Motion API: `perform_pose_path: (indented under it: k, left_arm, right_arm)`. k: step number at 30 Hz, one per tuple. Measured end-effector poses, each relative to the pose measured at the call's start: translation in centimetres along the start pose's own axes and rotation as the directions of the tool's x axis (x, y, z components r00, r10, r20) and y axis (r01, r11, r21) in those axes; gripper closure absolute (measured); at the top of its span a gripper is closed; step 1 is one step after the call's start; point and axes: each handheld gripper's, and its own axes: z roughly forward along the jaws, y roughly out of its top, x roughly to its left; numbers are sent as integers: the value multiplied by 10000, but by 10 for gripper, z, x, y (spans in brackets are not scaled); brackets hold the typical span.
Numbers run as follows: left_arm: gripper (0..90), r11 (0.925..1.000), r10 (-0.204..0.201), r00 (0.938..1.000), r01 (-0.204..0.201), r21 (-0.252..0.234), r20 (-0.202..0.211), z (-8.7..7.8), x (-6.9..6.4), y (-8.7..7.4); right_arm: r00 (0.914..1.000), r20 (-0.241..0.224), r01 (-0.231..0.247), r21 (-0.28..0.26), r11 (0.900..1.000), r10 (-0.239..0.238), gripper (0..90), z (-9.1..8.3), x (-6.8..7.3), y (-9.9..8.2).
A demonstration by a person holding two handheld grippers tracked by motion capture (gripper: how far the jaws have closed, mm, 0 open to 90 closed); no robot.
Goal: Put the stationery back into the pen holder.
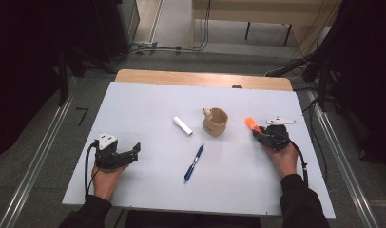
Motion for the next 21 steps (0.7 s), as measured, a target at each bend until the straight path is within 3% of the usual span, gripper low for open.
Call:
perform_pose_path:
  k: [9, 21]
  left_arm:
    - [122, 9997, 238, 9997, -238, 88, -26, -2, -6, 2]
    - [116, 9993, 364, 9970, -361, -51, 678, -2, -25, 9]
  right_arm:
    - [9997, -134, -209, -191, 9996, 207, 628, -8, -2, 2]
    - [9992, -376, 135, -857, 9962, -167, 628, -34, 9, 7]
